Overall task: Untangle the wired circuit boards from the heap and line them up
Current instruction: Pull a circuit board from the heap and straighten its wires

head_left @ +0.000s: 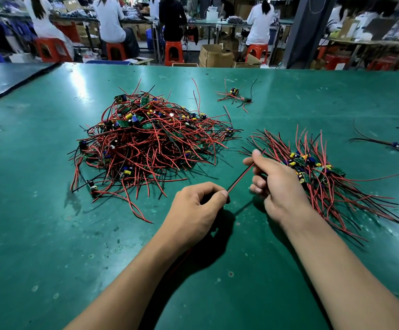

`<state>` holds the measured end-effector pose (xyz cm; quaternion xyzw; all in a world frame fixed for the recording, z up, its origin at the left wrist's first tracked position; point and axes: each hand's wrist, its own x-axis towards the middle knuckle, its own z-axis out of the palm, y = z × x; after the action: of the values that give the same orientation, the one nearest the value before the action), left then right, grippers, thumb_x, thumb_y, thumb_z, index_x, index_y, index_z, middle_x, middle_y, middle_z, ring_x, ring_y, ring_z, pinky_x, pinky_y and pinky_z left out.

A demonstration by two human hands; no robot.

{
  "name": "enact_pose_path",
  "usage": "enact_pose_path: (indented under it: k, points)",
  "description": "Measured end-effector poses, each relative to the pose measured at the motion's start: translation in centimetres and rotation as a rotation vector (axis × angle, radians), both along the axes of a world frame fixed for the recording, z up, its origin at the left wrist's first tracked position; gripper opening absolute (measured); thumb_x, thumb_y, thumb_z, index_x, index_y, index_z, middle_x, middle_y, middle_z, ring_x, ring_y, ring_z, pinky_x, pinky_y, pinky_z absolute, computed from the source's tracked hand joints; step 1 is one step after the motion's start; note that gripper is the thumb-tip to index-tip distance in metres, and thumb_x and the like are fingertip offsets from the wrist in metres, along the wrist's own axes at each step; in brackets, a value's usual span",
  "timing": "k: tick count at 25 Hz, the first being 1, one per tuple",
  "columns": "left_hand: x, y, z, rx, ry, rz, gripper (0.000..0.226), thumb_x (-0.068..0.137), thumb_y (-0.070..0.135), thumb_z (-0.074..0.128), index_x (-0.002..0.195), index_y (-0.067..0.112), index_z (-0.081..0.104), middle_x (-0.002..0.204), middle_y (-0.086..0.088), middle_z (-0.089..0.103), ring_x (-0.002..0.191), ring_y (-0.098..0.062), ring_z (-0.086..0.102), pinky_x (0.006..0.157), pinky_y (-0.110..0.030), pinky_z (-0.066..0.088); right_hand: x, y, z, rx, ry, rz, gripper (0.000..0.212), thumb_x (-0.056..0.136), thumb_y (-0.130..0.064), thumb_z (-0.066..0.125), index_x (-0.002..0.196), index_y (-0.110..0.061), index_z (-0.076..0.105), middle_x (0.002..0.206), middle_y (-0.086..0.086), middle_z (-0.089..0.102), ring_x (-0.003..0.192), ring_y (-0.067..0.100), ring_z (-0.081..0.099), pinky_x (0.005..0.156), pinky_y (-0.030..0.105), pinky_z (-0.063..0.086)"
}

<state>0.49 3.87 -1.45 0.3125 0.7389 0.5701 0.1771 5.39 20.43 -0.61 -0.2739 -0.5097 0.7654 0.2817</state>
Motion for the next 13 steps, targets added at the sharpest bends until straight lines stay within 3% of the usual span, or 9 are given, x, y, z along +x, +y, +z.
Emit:
enact_pose_path:
  k: [4,7,10,13]
  points:
    - [-0.1,0.0,-0.2,-0.046,-0.006,-0.034,0.02,0.092,0.023,0.061,0.076,0.014,0.069,0.058,-0.001,0.053,0.052,-0.013,0.044,0.054,-0.026,0.035,0.0,0.1,0.7,-0.272,0.06,0.019,0.045,0.1,-0.028,0.057,0.059,-0.01,0.064,0.055,-0.004,0.04,0.033,0.005,0.027,0.034,0.017,0.022]
    - [-0.3,-0.1,-0.1,-0.045,-0.055,-0.046,0.02,0.092,0.023,0.061,0.076,0.013,0.07,0.059,-0.003,0.057,0.052,-0.013,0.048,0.054,-0.024,0.039,0.0,0.2,0.6,-0.242,0.056,0.046,0.05,0.099,-0.032,0.059,0.054,-0.013,0.067,0.056,-0.004,0.042,0.034,0.006,0.028,0.035,0.017,0.023]
    - [-0.5,-0.2,0.7,0.092,-0.325,-0.062,0.033,0.096,0.038,0.056,0.09,0.009,0.071,0.071,-0.004,0.071,0.058,-0.015,0.062,0.057,-0.025,0.049,0.0,0.1,0.3,-0.091,0.0,0.048,0.042,0.086,-0.053,0.068,0.072,-0.014,0.076,0.062,-0.006,0.05,0.04,0.006,0.033,0.038,0.019,0.028]
    - [-0.9,-0.3,1.5,0.2,-0.65,-0.071,0.058,0.096,0.058,0.037,0.113,0.01,0.065,0.096,-0.016,0.075,0.071,-0.023,0.069,0.064,-0.029,0.054,-0.1,0.0,-0.3,-0.002,-0.04,0.062,0.069,0.062,-0.071,0.075,0.095,-0.011,0.076,0.073,-0.004,0.056,0.046,0.007,0.04,0.043,0.021,0.037]
